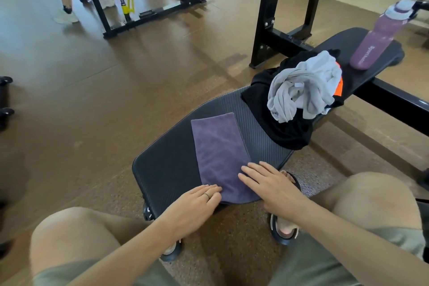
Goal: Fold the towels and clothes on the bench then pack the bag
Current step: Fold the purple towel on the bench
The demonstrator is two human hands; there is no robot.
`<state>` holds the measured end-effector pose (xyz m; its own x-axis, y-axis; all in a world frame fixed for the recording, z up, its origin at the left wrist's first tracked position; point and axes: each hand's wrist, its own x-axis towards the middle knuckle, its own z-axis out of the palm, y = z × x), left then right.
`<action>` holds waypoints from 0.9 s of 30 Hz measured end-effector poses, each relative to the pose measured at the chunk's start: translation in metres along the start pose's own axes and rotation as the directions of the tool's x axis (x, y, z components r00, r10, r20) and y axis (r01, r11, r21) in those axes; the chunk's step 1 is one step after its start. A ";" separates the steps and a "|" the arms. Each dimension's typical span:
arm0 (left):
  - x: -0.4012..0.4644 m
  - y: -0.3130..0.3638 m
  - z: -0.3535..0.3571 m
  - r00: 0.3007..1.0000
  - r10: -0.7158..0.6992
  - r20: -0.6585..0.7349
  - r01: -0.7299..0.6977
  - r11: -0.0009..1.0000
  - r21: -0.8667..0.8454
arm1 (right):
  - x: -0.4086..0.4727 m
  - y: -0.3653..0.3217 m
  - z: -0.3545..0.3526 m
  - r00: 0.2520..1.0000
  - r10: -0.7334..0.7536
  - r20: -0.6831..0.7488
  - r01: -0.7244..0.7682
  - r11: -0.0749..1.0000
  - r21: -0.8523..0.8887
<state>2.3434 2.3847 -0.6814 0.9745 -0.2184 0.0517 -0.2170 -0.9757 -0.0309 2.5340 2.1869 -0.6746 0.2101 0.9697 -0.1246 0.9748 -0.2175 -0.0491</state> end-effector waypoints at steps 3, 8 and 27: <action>-0.004 -0.005 -0.010 0.993 -0.113 -0.031 0.109 0.987 -0.122 | 0.000 0.002 -0.001 0.998 -0.027 -0.053 0.032 0.994 0.105; -0.011 -0.019 -0.027 0.918 -0.372 0.136 0.392 0.800 -0.454 | 0.010 0.012 -0.011 0.985 0.173 -0.021 -0.130 0.809 0.574; 0.032 -0.020 -0.011 0.536 -0.797 0.281 0.708 0.242 -0.663 | 0.043 -0.010 -0.009 0.814 0.580 0.023 -0.485 0.657 0.577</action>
<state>2.3785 2.3971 -0.6684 0.7107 0.6656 -0.2277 0.5995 -0.4036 0.6912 2.5340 2.2314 -0.6700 0.7346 0.6610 -0.1531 0.4960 -0.6771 -0.5436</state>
